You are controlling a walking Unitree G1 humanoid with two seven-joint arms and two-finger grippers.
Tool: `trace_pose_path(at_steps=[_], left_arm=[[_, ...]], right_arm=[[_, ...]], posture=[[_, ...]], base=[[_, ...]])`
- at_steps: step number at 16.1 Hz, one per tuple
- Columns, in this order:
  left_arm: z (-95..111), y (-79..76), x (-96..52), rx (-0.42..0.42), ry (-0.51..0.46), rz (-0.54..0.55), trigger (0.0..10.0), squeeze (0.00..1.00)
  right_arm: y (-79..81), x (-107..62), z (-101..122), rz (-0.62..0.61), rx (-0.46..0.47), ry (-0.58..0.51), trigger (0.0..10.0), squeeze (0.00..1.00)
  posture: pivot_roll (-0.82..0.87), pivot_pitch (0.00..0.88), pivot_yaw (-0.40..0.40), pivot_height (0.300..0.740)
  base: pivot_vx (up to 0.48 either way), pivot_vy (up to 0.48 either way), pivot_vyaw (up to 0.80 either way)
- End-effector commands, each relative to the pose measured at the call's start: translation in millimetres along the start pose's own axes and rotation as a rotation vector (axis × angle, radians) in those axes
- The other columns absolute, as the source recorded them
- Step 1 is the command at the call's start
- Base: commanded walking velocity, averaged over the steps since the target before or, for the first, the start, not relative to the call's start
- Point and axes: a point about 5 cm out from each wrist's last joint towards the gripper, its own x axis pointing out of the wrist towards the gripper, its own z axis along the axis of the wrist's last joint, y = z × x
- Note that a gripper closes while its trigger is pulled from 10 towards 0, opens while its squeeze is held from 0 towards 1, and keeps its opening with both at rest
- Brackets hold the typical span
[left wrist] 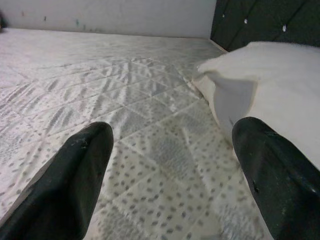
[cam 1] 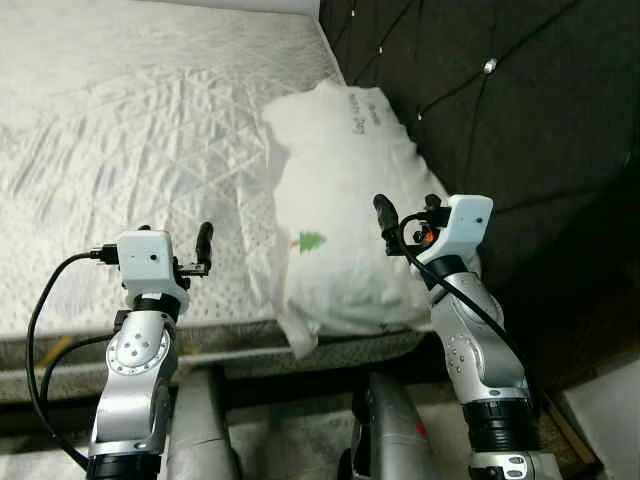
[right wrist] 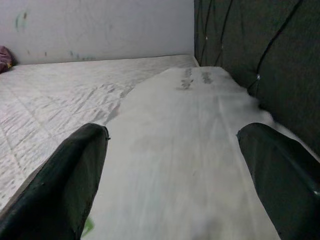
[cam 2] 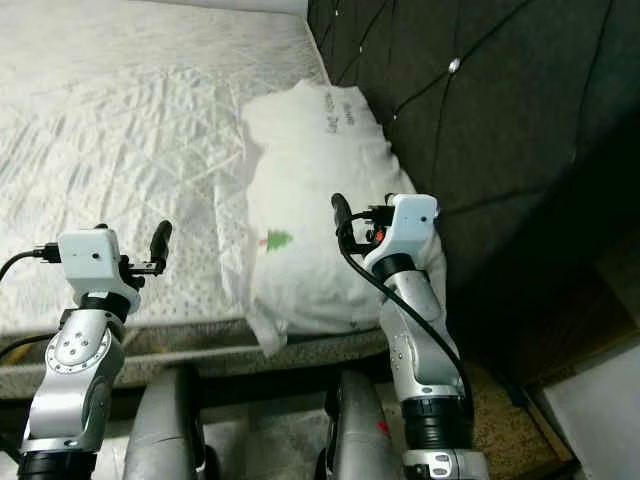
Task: Clean up the room
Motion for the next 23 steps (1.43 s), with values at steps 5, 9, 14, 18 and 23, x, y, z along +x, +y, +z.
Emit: trace_pose_path(at_steps=[5,9,14,18,23], left_arm=[[3,-5.4,2.8,-0.016,-0.006,-0.026,10.0,0.00],[1,-8.8,2.3,-0.030,0.011,-0.024,10.0,0.00],[0,-9.3,3.4,-0.027,0.014,-0.022,10.0,0.00],[-3,-12.2,3.3,-0.051,0.019,-0.041,10.0,0.00],[-4,-10.7,4.8,-0.054,0.018,-0.041,10.0,0.00]], right_arm=[[-7.0,1.7,10,-0.030,-0.024,-0.031,10.0,0.00],[-7.4,1.4,10,-0.033,-0.029,-0.029,10.0,0.00],[-7.6,1.9,9,-0.036,-0.030,-0.027,10.0,0.00],[-8.5,2.0,7,-0.039,-0.032,-0.023,10.0,0.00],[-16.2,1.1,-1,-0.115,-0.033,0.014,10.0,0.00]], posture=[[0.05,0.000,-0.091,0.705],[0.05,0.000,-0.091,0.740],[0.05,0.000,-0.091,0.740],[0.05,0.000,-0.088,0.740],[0.05,0.000,-0.088,0.740]], base=[[0.000,0.000,0.00],[0.000,0.000,0.00],[0.000,0.000,0.00],[0.000,0.000,0.00],[0.000,0.000,0.00]])
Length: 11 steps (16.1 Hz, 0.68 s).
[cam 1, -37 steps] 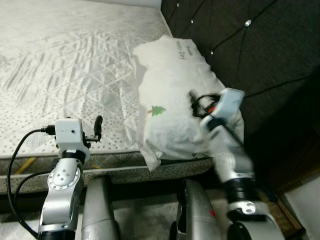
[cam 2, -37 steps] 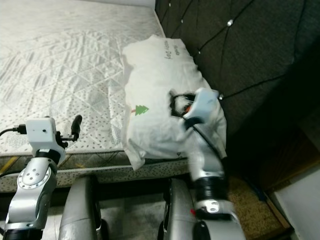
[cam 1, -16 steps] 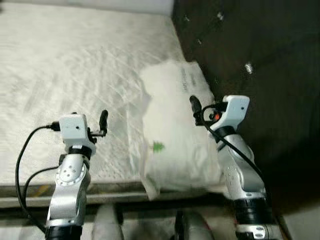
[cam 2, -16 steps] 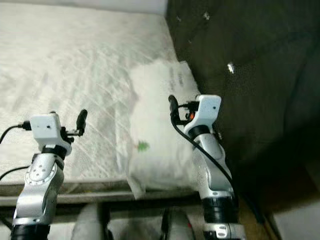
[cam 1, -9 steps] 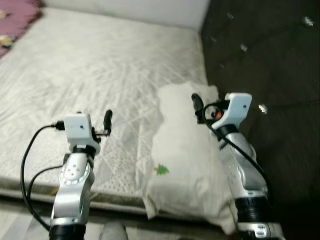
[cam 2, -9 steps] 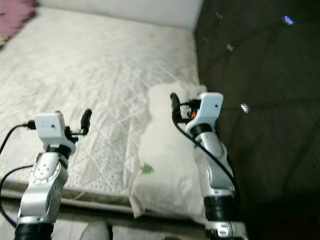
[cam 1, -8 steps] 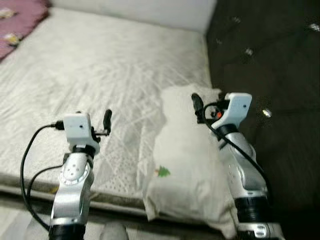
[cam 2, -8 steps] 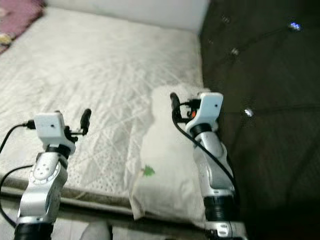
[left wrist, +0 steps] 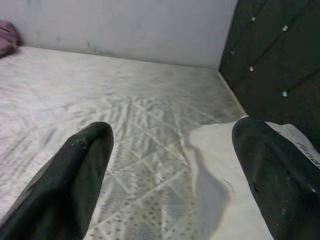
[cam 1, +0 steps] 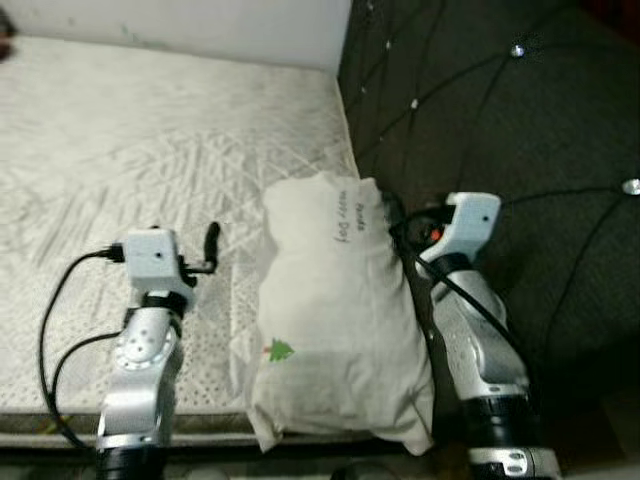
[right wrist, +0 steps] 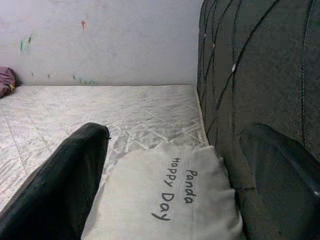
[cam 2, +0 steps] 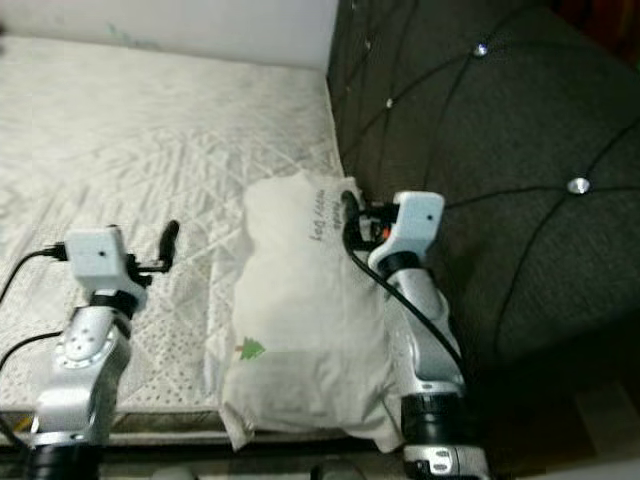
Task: Clean up the room
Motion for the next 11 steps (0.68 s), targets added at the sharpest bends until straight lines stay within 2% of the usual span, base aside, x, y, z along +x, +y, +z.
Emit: trace_pose_path(at_steps=[1,4,11], left_arm=[[-1.5,-7.2,1.1,-0.022,0.005,-0.024,10.0,0.00],[-6.7,-2.2,-0.5,-0.083,0.044,0.002,10.0,0.00],[-3.5,-9.3,2.0,-0.107,0.029,-0.046,10.0,0.00]], right_arm=[[-15.5,-0.7,-7.9,-0.072,-0.004,0.059,10.0,0.00],[-15.2,-4.6,-13.7,-0.047,-0.006,0.085,10.0,0.00],[-16.8,-7.7,-15.6,-0.050,-0.035,0.106,10.0,0.00]], posture=[[0.05,0.000,-0.088,0.740],[0.05,0.000,-0.088,0.740],[0.03,0.000,-0.085,0.740]], base=[[0.000,0.356,0.00],[0.000,0.480,0.00],[0.000,0.480,0.00]])
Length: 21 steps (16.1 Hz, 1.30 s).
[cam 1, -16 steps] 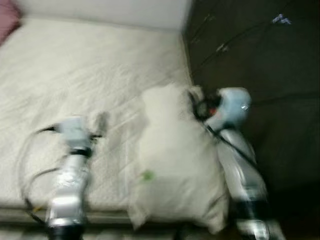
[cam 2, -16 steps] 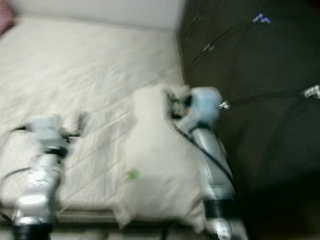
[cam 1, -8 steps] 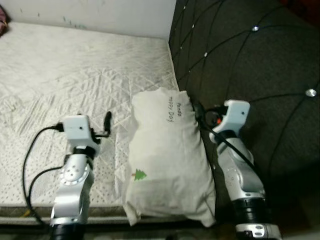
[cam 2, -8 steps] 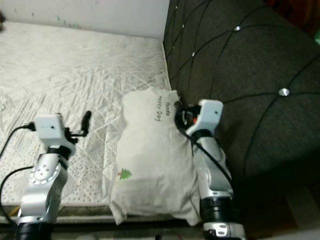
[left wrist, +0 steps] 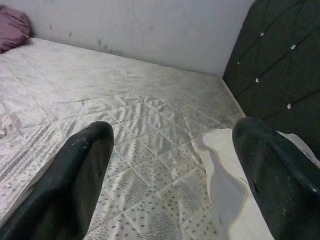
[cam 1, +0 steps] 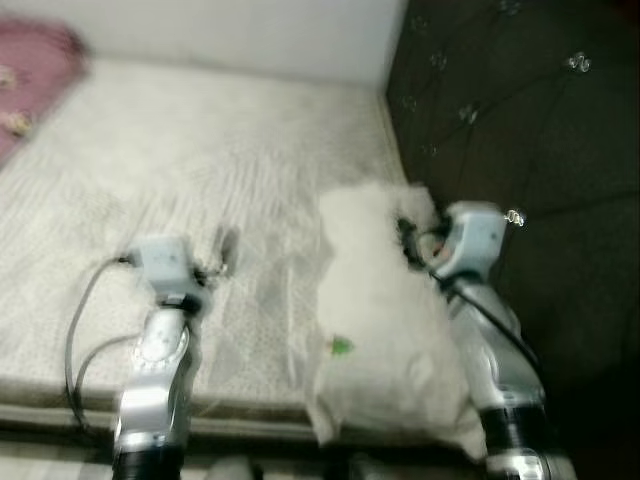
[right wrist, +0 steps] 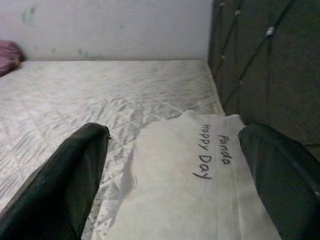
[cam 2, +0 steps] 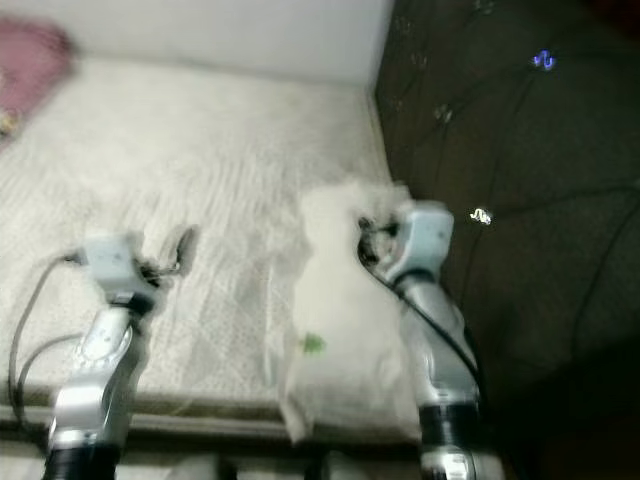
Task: Clean up the room
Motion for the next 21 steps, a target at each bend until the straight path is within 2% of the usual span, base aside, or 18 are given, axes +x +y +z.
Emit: trace_pose_path(at_steps=[1,3,6,7,9,14,21], left_arm=[[4,4.5,0.9,0.009,-0.009,0.005,10.0,0.00],[4,5.4,1.2,-0.012,-0.001,0.007,10.0,0.00],[4,6.2,0.8,-0.013,-0.002,0.015,10.0,0.00],[4,6.4,0.5,-0.006,-0.001,0.021,10.0,0.00],[5,6.8,0.5,0.004,-0.005,0.027,10.0,0.00],[5,5.9,0.4,-0.013,-0.002,0.020,10.0,0.00],[5,4.7,0.0,-0.011,-0.003,0.020,10.0,0.00]], right_arm=[[6.8,1.9,7,0.015,-0.012,-0.026,10.0,0.00],[9.4,3.2,5,0.041,-0.056,-0.026,10.0,0.00],[7.6,3.1,4,0.012,-0.034,-0.005,10.0,0.00],[3.6,2.3,1,0.003,-0.060,0.032,10.0,0.00],[1.1,1.2,-2,-0.009,-0.076,0.039,10.0,0.00],[2.6,0.3,-2,0.003,-0.032,0.048,10.0,0.00],[3.8,0.8,-3,0.018,-0.041,0.054,10.0,0.00]], posture=[[0.03,0.000,-0.085,0.740],[0.03,0.000,-0.087,0.740],[0.03,0.000,-0.087,0.740],[0.03,0.000,-0.087,0.740],[0.03,0.000,-0.087,0.740],[0.03,0.000,-0.091,0.740],[0.03,0.000,-0.095,0.740]], base=[[0.000,0.480,0.00],[0.000,0.480,0.00],[0.000,0.480,0.00],[0.000,0.480,0.00],[0.000,0.480,0.00],[0.000,0.480,-0.12],[0.000,0.480,0.00]])
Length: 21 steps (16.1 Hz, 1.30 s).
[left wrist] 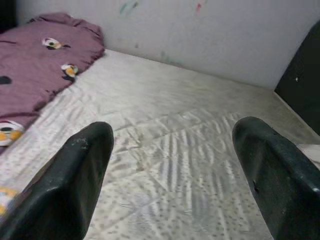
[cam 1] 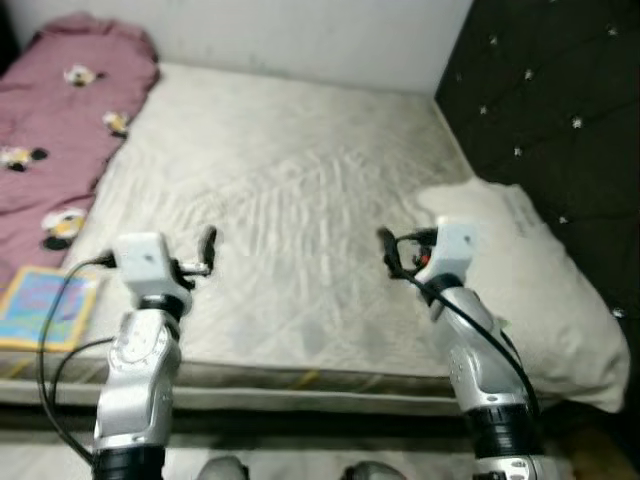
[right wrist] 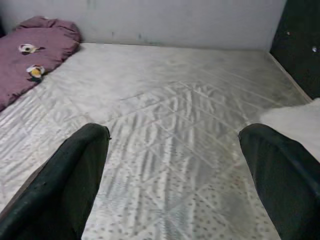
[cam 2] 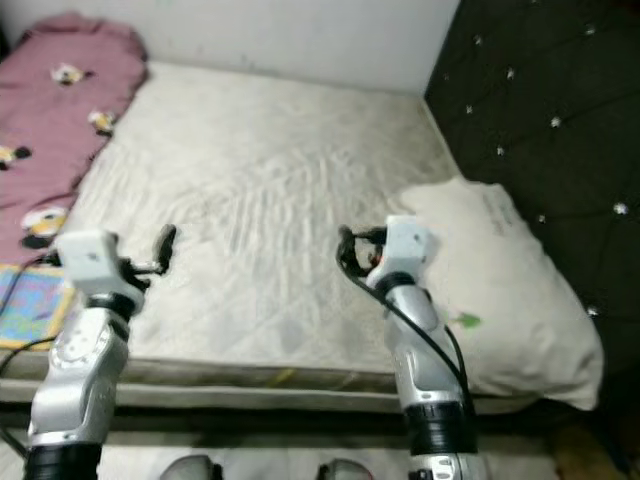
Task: Clean up the room
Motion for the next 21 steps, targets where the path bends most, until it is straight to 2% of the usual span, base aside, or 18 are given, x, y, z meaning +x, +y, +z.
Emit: trace_pose_path(at_steps=[1,21], left_arm=[[0.0,-11.6,1.0,-0.009,0.000,-0.036,10.0,0.00],[1.4,-14.4,2.2,-0.010,-0.006,-0.040,10.0,0.00]], right_arm=[[-12.9,-2.6,0.6,-0.037,-0.012,0.004,10.0,0.00],[-12.3,1.9,1.3,-0.040,-0.027,0.005,10.0,0.00]], posture=[[0.03,0.000,-0.095,0.740],[0.03,0.000,-0.099,0.740]], base=[[0.000,0.480,0.00],[0.000,0.480,0.00]])
